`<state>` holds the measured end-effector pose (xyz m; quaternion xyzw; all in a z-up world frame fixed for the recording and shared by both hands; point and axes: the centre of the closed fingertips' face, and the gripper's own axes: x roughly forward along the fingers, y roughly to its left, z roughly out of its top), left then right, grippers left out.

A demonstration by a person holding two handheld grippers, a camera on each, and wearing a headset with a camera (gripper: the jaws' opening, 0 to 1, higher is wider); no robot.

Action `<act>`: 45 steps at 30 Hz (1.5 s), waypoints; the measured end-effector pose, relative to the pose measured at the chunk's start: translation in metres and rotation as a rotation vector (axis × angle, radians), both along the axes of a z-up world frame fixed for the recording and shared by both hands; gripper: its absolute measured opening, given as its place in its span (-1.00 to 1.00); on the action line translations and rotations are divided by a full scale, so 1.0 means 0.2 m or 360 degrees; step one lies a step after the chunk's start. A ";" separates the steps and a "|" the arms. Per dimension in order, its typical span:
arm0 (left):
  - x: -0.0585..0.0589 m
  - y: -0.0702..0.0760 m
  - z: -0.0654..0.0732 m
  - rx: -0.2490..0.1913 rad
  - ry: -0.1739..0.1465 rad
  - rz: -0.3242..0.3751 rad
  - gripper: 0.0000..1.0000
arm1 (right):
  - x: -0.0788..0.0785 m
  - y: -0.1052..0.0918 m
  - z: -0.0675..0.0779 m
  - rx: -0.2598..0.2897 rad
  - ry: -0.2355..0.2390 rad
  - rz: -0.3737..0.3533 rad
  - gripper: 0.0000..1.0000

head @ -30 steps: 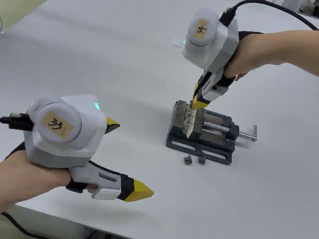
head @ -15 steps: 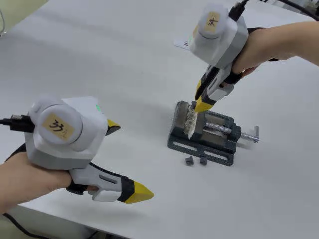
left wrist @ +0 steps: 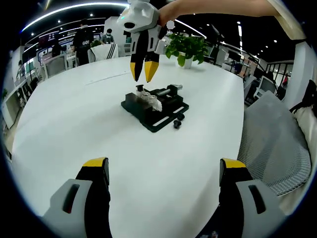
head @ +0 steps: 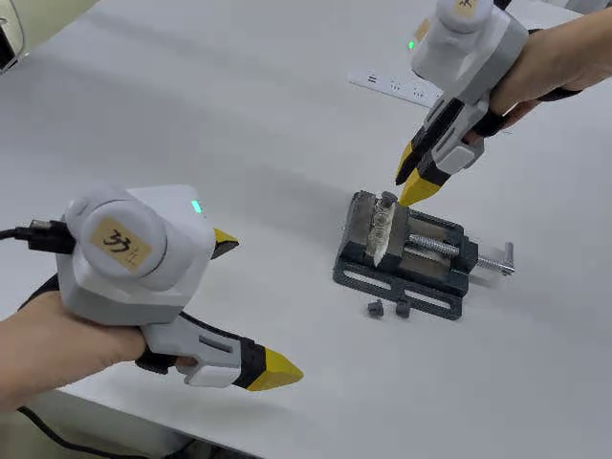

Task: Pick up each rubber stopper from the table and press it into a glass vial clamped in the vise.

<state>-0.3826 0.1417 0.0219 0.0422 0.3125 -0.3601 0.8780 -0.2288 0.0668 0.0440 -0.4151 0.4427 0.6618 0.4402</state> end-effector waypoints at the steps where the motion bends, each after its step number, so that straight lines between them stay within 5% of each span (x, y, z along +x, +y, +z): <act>1: 0.00 0.00 0.00 -0.0001 -0.0001 0.0001 0.83 | -0.01 0.00 0.00 0.0000 0.0013 0.0006 -0.67; 17: 0.01 -0.01 -0.04 -0.0022 0.0034 0.0009 0.82 | -0.04 0.03 -0.05 -0.0013 0.0110 -0.0006 -0.78; 45: 0.02 -0.01 -0.04 -0.0014 0.0017 0.0023 0.81 | -0.02 0.03 -0.06 -0.0006 0.0064 0.0023 -0.89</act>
